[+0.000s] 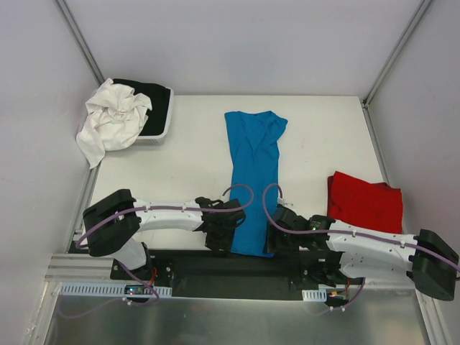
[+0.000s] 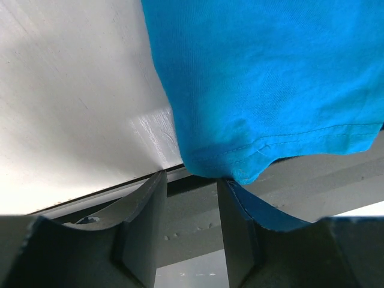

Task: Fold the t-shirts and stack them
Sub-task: Fold the tshirt

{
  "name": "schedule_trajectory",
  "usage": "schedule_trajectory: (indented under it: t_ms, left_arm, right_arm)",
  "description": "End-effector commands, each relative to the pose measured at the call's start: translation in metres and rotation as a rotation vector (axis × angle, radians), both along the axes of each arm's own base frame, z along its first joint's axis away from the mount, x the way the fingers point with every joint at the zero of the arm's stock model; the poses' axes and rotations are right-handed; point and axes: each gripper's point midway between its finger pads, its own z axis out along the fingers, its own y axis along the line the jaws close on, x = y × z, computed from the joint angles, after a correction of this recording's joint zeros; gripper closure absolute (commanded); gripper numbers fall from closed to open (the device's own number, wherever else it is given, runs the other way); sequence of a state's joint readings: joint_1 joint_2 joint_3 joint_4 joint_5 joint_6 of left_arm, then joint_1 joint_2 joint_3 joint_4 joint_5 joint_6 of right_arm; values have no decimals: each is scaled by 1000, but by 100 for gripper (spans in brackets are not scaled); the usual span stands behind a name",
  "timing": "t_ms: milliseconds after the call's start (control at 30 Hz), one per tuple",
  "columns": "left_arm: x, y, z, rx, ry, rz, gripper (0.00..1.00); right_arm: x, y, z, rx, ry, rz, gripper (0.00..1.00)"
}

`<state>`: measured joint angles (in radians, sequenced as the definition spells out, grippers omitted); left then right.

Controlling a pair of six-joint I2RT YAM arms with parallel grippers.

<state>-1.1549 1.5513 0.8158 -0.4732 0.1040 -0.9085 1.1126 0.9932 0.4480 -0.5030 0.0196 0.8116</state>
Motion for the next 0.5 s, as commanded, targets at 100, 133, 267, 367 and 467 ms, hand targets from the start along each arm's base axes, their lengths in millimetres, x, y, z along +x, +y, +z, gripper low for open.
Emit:
schedule_trajectory:
  t_ms: [100,133,267,367,467]
  left_arm:
    - [0,-1,18,-55,-26,17,62]
    - [-1,0,19,-54,-26,21,63]
    - [-3,7,30,-48,-45,14,63]
    - [-1,10,45,-36,-82,-3,61]
    - [2,14,59,-40,-116,-2,57]
  right_arm:
    - [3,7,-5,-4,-18,-26,39]
    - [4,7,-5,-5,-19,-25,39]
    - [4,9,-10,-12,-15,-21,40]
    - [5,13,-14,-18,-9,-15,41]
    - [5,18,-16,-16,-8,-6,51]
